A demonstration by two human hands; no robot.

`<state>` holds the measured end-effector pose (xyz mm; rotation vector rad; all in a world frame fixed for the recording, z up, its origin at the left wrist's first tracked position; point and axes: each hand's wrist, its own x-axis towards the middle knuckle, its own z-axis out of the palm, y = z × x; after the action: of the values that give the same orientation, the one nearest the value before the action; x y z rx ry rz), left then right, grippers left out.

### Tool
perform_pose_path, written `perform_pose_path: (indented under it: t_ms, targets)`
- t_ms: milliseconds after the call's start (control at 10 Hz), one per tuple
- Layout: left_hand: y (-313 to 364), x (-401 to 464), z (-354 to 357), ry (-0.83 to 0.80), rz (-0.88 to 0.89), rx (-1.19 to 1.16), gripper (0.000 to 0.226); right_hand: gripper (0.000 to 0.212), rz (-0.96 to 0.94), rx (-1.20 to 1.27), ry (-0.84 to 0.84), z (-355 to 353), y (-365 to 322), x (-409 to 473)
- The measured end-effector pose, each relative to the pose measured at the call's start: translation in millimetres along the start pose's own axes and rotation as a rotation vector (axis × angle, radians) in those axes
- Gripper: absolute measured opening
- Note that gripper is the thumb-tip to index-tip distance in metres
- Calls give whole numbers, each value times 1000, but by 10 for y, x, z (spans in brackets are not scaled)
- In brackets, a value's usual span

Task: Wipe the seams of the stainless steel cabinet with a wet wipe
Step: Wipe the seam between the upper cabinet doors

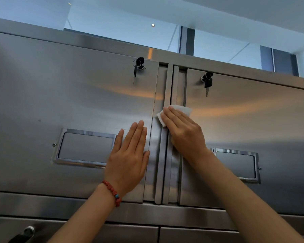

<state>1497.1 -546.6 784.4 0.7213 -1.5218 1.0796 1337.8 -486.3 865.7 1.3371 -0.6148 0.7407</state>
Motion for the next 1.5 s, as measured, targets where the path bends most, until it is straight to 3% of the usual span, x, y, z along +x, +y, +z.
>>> perform_pose_path:
  t_ms: [1500]
  targets:
    - [8,2,-13,3,-3,10,57,37,97,-5,38,91,104,284]
